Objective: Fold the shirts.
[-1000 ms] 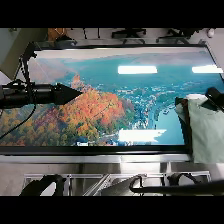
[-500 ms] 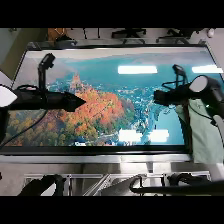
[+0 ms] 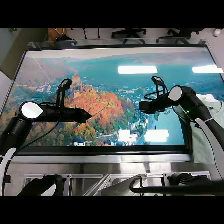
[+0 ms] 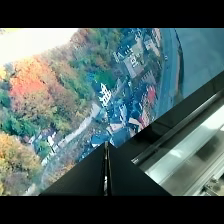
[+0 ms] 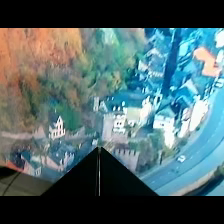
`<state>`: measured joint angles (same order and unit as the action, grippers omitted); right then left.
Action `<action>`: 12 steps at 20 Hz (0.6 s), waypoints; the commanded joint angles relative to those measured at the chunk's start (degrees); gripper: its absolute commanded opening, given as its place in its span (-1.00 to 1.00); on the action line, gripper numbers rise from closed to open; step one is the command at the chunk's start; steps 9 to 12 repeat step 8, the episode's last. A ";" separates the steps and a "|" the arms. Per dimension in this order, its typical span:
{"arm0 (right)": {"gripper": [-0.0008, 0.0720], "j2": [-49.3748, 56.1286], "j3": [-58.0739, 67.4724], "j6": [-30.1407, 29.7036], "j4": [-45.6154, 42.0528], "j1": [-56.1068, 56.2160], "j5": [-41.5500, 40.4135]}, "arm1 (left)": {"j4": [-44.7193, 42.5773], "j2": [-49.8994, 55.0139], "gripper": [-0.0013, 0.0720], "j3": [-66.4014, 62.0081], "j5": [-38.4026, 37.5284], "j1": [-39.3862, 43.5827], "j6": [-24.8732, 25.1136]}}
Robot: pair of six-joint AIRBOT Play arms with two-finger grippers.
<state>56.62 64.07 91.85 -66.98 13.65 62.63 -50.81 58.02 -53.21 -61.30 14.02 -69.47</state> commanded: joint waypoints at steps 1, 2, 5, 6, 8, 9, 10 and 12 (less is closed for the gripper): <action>-0.92 0.17 -0.13 0.04 1.66 0.37 3.85 | -0.20 -0.15 -0.93 0.74 1.68 0.11 -0.26; -0.92 0.17 -0.13 0.04 1.66 0.37 3.82 | -0.20 -0.17 -0.93 0.74 1.68 0.11 -0.26; -0.92 0.17 -0.13 0.04 1.68 0.37 3.82 | -0.20 -0.17 -0.93 0.74 1.73 0.11 -0.24; -0.92 0.17 -0.13 0.04 1.68 0.37 3.82 | -0.20 -0.15 -0.93 0.74 1.73 0.11 -0.26; -0.92 0.17 -0.13 0.04 1.68 0.37 3.82 | -0.17 -0.15 -0.93 0.74 1.33 0.11 -0.26; -0.92 0.17 -0.13 0.04 1.68 0.37 3.82 | -0.17 -0.15 -0.93 0.74 1.33 0.11 -0.26; -0.92 0.17 -0.13 0.04 1.68 0.37 3.82 | -0.17 -0.15 -0.93 0.74 1.33 0.11 -0.26; -0.92 0.17 -0.13 0.04 1.68 0.37 3.82 | -0.17 -0.15 -0.93 0.74 1.33 0.11 -0.26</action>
